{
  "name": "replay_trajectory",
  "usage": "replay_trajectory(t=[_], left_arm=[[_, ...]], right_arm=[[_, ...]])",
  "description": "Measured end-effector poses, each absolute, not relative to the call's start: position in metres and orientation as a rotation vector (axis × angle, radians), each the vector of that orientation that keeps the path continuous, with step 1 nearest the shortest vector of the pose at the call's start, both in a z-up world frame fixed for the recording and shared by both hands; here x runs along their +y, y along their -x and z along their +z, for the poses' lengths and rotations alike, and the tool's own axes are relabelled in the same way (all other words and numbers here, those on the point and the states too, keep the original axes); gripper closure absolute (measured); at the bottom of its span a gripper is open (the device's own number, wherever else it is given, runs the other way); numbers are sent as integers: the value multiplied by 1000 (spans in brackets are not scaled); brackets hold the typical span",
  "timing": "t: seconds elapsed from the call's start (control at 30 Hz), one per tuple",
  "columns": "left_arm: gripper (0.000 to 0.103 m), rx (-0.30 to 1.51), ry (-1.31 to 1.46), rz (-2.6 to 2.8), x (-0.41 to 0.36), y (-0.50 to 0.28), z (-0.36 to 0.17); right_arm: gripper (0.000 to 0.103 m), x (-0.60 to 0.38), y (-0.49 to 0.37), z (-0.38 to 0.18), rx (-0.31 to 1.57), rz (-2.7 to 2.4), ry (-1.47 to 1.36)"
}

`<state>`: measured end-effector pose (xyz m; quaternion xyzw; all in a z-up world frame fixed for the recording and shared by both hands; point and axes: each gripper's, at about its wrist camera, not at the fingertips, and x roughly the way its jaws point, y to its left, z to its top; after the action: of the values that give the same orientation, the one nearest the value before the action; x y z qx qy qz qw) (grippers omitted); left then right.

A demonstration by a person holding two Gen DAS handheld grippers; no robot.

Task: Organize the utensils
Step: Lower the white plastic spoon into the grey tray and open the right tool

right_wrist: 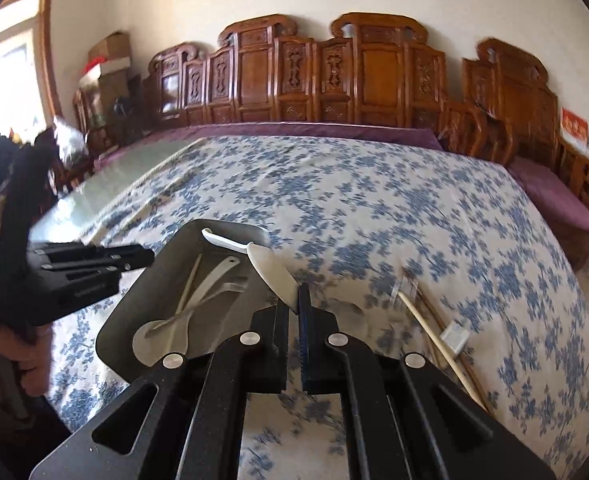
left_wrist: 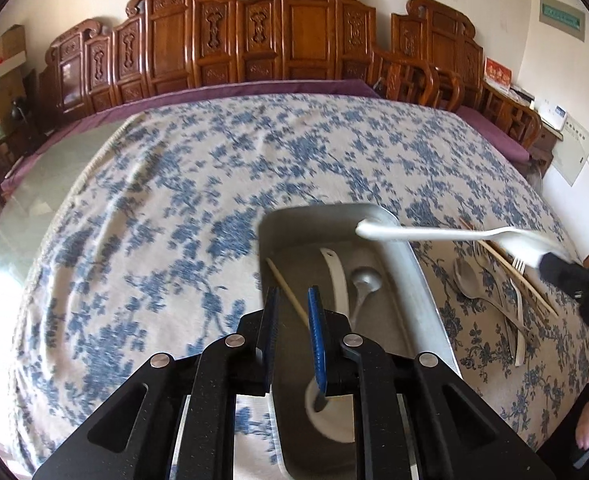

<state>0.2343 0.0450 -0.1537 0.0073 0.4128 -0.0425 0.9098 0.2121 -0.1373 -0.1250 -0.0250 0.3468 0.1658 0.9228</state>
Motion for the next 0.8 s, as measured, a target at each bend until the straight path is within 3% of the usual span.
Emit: replay_trajectory(t=[0.8], left_arm=[[90, 799, 29, -46, 95, -224, -133]], right_arm=[[97, -38, -230, -158, 808, 251, 277]])
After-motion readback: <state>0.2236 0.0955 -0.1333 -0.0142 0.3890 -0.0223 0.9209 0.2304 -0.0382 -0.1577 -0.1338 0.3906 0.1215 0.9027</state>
